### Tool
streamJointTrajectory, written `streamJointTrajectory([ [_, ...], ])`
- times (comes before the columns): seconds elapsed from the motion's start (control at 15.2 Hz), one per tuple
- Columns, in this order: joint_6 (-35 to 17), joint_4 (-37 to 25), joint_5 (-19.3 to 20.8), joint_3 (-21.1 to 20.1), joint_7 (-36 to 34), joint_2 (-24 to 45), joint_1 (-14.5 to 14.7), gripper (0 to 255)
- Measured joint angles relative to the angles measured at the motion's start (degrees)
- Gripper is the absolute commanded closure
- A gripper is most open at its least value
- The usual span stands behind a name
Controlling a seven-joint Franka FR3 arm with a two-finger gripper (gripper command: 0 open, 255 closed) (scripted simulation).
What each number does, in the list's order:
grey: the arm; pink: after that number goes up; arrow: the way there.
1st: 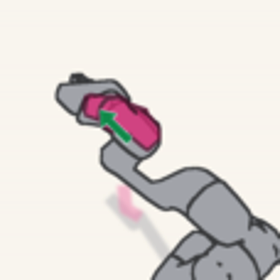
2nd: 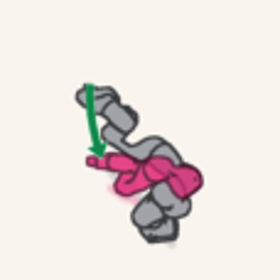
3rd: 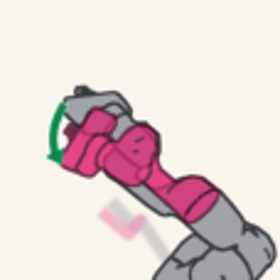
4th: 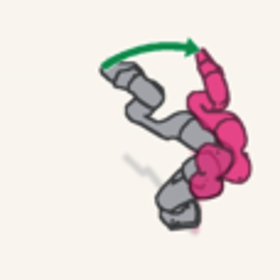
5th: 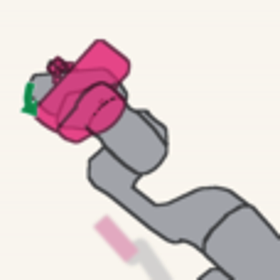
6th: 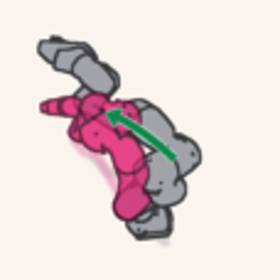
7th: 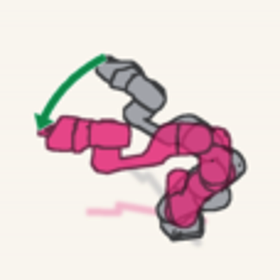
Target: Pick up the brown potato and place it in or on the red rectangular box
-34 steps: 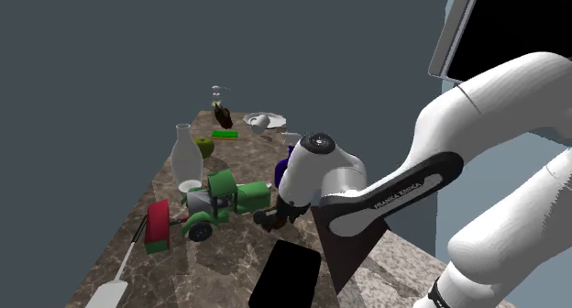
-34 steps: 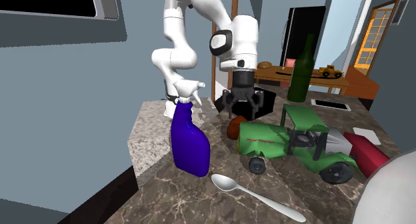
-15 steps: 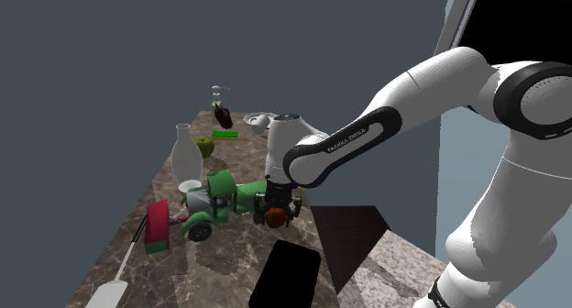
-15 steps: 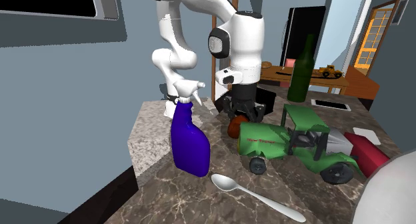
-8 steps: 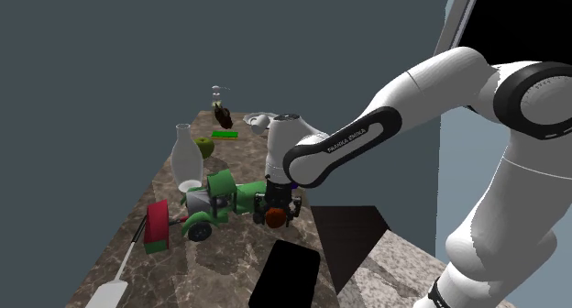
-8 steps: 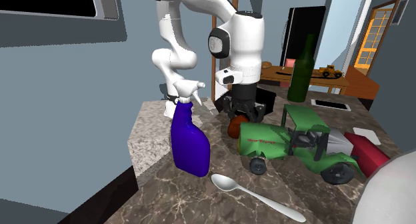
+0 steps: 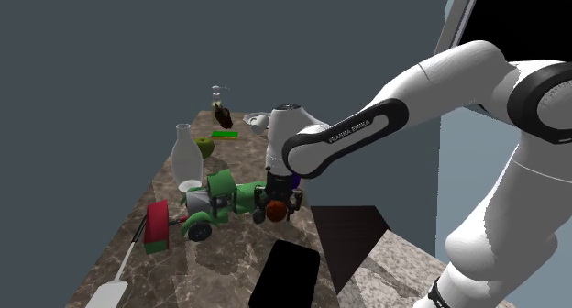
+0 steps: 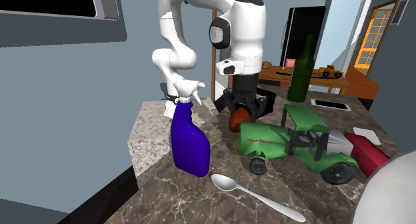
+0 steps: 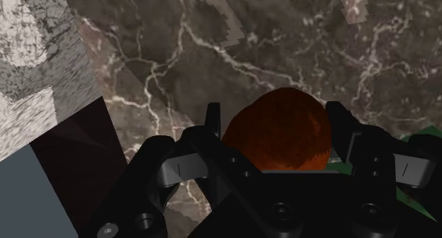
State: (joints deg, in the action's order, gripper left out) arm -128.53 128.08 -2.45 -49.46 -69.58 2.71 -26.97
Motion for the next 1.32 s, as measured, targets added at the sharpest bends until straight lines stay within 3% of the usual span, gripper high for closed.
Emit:
streamJointTrajectory([
  [0.66, 7.72, -3.65, -4.91, 0.43, 3.32, -5.84, -0.52, 255],
  [1.32, 15.74, -8.83, -7.39, 1.7, 5.09, -9.65, -0.72, 255],
])
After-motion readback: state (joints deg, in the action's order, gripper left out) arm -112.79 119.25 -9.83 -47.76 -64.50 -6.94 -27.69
